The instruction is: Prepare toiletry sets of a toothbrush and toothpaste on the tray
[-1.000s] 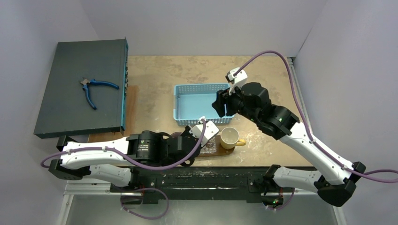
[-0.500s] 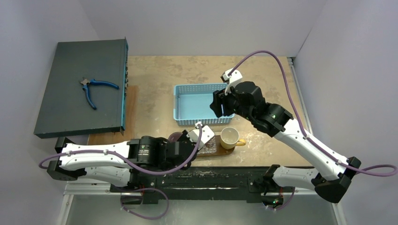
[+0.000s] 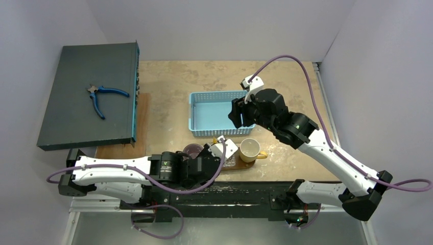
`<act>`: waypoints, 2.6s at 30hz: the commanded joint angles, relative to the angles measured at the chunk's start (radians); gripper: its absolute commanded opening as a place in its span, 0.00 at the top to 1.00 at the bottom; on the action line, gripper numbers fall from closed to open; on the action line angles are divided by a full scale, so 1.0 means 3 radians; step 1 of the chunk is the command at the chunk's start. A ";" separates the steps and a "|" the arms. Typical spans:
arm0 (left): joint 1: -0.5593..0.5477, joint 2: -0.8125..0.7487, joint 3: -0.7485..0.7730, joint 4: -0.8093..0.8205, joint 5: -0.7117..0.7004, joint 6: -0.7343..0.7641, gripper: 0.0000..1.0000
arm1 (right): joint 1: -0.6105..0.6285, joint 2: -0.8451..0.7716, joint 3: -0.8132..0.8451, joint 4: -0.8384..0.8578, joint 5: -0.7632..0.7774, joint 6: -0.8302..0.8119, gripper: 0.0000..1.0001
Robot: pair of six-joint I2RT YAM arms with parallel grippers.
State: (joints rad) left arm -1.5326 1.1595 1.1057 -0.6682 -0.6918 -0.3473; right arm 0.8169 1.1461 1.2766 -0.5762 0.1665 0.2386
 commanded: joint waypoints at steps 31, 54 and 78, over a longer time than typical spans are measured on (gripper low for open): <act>0.0000 0.0139 -0.0443 0.0606 -0.0312 0.0058 1.00 | -0.0008 0.0014 -0.0161 0.0065 0.0107 0.0139 0.39; -0.0005 0.0141 -0.0553 0.0684 -0.0322 -0.0072 1.00 | -0.0007 -0.0002 -0.0271 0.0116 0.0074 0.0156 0.38; -0.0030 0.0057 0.0009 0.0419 0.0129 0.0196 0.49 | -0.0008 0.0142 -0.0027 0.0134 -0.0059 0.0119 0.36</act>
State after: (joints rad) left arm -1.5341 1.2148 1.0084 -0.5350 -0.6998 -0.3397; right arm 0.8169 1.1660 1.2018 -0.5663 0.1719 0.2729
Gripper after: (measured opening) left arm 0.481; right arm 0.635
